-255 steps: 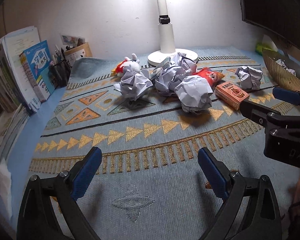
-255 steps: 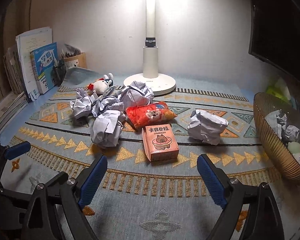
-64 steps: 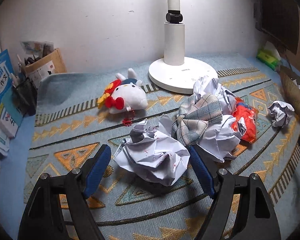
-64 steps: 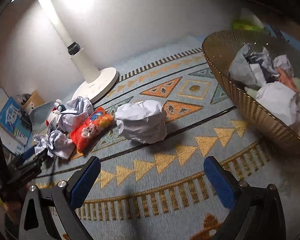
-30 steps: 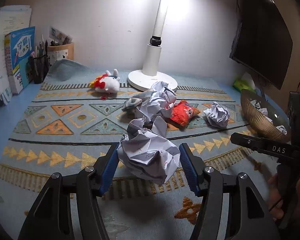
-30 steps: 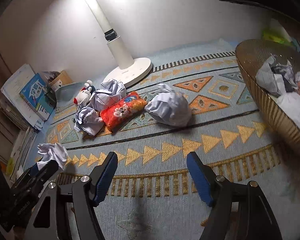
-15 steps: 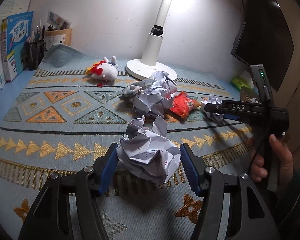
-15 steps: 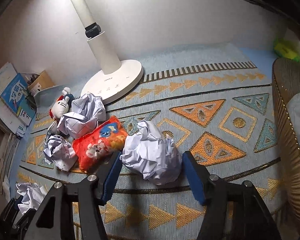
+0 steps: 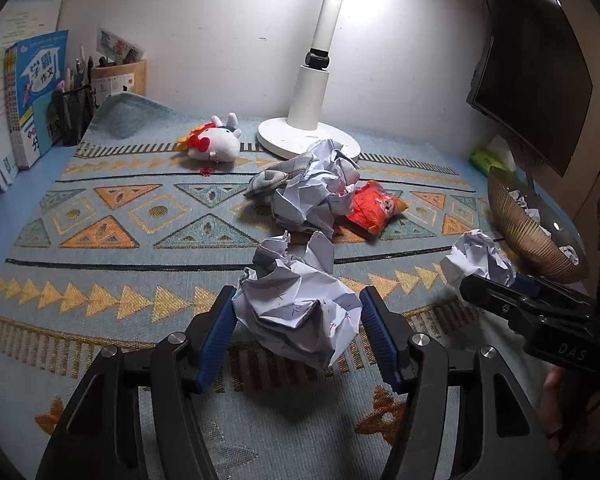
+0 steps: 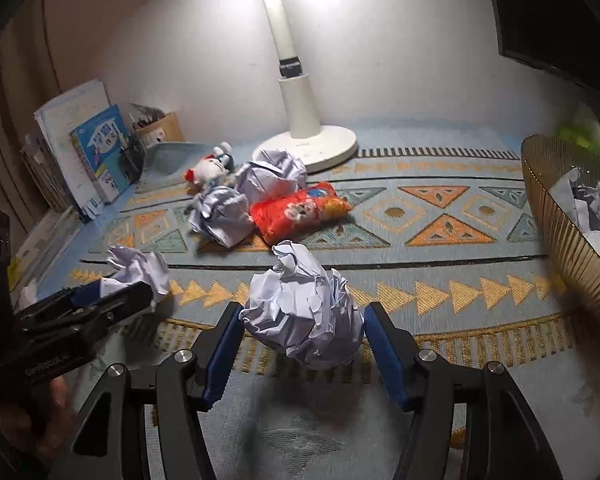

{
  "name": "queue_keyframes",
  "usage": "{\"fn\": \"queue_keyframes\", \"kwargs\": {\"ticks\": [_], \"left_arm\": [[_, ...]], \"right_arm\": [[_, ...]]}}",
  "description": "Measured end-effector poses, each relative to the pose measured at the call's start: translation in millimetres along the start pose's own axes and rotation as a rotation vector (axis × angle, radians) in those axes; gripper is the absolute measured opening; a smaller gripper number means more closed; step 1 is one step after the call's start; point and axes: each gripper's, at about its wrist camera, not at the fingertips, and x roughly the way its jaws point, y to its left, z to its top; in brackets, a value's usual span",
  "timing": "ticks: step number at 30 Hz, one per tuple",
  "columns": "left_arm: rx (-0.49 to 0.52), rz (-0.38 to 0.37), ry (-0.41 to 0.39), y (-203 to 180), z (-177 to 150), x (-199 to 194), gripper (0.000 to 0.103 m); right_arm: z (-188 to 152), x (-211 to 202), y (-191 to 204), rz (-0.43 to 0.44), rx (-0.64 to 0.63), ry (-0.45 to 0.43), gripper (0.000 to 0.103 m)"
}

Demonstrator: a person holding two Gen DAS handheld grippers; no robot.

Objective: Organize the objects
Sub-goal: 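Carry both paper balls to the amber bowl and open both tools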

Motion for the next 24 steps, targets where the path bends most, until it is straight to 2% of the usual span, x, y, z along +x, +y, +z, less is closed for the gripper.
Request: {"fn": "queue_keyframes", "kwargs": {"ticks": [7,19,24], "left_arm": [[-0.02,-0.013,0.004,3.7,0.0,0.4,0.06],[-0.03,-0.017,0.002,4.2,0.1,-0.5,0.06],[-0.026,-0.012,-0.002,4.3,0.4,-1.5,0.06]], "right_arm": [[-2.1,-8.3,5.8,-0.013,-0.042,-0.051,0.061],[-2.0,-8.5,3.5,-0.018,-0.025,-0.053,0.061],[-2.8,-17.5,3.5,-0.024,-0.025,-0.098,0.061]]}}
